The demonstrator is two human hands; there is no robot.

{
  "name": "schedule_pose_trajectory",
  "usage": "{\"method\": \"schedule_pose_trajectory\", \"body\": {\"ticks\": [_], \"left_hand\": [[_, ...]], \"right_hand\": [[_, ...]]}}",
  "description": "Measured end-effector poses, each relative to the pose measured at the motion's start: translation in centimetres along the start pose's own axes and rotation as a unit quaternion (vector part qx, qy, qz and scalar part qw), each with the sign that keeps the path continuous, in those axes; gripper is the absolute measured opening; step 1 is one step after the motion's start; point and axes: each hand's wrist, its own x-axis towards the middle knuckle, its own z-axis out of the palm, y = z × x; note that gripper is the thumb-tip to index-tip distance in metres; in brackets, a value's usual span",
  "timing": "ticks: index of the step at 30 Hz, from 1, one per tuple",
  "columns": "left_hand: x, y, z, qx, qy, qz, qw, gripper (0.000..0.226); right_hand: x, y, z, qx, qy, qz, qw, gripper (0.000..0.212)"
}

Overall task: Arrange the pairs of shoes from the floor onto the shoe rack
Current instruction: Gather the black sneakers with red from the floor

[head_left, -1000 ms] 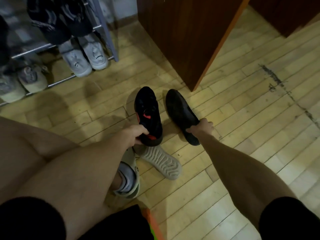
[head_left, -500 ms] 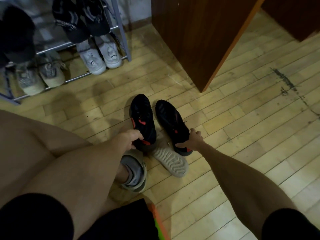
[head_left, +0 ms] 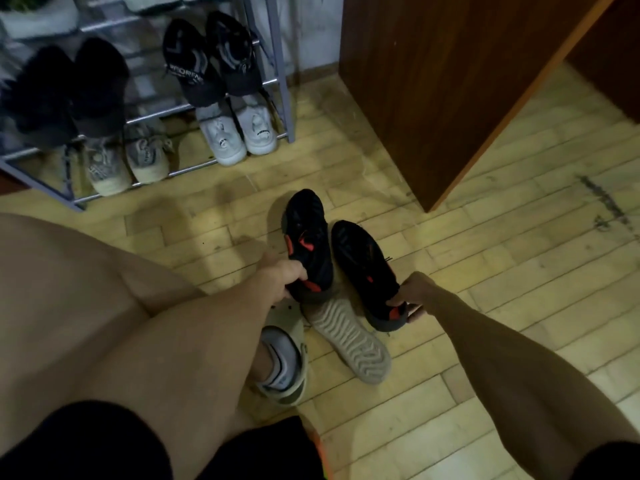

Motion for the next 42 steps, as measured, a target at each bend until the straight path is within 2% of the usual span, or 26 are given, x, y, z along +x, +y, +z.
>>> {"method": "schedule_pose_trajectory", "body": {"ticks": [8, 12, 15, 19, 23, 27, 31, 33, 38, 42], "left_hand": [[-4.7, 6.1, -4.9, -0.008, 0.041, 0.096, 0.995, 0.041], [-9.0, 8.8, -9.2, -0.002, 0.095, 0.163, 0.982, 0.014], [-12.2, 10.3, -12.7, -0.003, 0.157, 0.217, 0.963, 0.027], [-16.4, 12.4, -16.8, -0.039, 0.177, 0.267, 0.947, 0.039], [-19.7, 14.6, -20.9, -0.076, 0.206, 0.3, 0.928, 0.051], [-22.2, 17.2, -24.5, -0.115, 0.204, 0.341, 0.91, 0.035], [-23.4, 21.2, -27.9, -0.165, 0.213, 0.38, 0.885, 0.05], [-23.3, 23.0, -29.2, -0.172, 0.226, 0.389, 0.876, 0.056], [-21.6, 28.7, -32.4, -0.213, 0.203, 0.395, 0.87, 0.048], [-19.8, 32.2, -34.0, -0.255, 0.191, 0.373, 0.872, 0.043]], "right_hand": [[-5.4, -7.9, -3.6, 0.055, 0.047, -0.09, 0.993, 0.037], [-8.8, -12.9, -4.5, 0.097, 0.038, -0.157, 0.982, 0.034], [-11.5, -16.9, -4.9, 0.123, 0.055, -0.21, 0.968, 0.033], [-15.0, -22.2, -5.7, 0.141, 0.097, -0.27, 0.947, 0.036], [-18.2, -27.1, -6.3, 0.159, 0.105, -0.32, 0.928, 0.037], [-20.8, -32.1, -6.9, 0.178, 0.105, -0.355, 0.912, 0.039], [-22.6, -38.0, -7.8, 0.201, 0.085, -0.384, 0.897, 0.041], [-23.2, -40.5, -8.2, 0.205, 0.079, -0.399, 0.89, 0.033], [-23.0, -48.1, -9.9, 0.207, 0.108, -0.405, 0.884, 0.017], [-22.0, -52.8, -11.0, 0.214, 0.134, -0.401, 0.881, 0.016]]}}
